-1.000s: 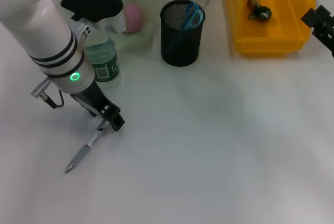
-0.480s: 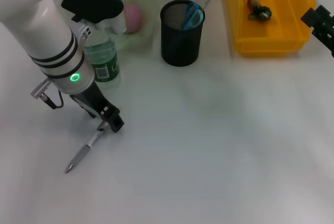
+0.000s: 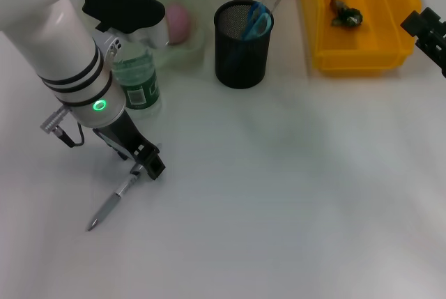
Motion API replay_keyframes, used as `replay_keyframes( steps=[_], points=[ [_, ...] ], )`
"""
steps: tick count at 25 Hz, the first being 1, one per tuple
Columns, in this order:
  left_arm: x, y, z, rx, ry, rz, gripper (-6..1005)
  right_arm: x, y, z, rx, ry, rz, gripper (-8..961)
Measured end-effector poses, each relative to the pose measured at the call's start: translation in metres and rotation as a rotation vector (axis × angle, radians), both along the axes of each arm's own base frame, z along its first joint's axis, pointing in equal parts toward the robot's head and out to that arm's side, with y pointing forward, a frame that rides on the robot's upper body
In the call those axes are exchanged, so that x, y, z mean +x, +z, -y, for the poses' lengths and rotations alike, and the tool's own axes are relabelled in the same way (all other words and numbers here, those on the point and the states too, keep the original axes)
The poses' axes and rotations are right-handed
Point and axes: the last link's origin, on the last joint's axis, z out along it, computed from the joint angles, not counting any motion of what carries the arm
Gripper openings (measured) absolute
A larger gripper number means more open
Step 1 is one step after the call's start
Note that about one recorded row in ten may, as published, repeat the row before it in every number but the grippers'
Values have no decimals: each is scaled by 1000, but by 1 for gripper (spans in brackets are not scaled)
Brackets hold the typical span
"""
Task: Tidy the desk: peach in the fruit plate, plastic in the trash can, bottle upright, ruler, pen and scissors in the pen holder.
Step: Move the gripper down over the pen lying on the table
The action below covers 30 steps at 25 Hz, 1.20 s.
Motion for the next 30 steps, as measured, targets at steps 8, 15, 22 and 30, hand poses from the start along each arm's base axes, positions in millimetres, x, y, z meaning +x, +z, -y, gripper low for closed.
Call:
replay_keyframes(
  steps=[8, 15, 22, 30],
  points=[
    [2, 0, -1, -3, -9, -4, 630, 0, 1, 0, 2, -1, -1, 651],
    [2, -1, 0, -21, -25, -17, 627, -1, 2, -2, 6, 3, 0, 651],
    [4, -2, 0, -24, -37, -19, 519, -2, 3, -4, 7, 9, 1, 651],
    [5, -2, -1, -22, -41, -21, 384, -4, 3, -8, 9, 13, 3, 652]
  ],
)
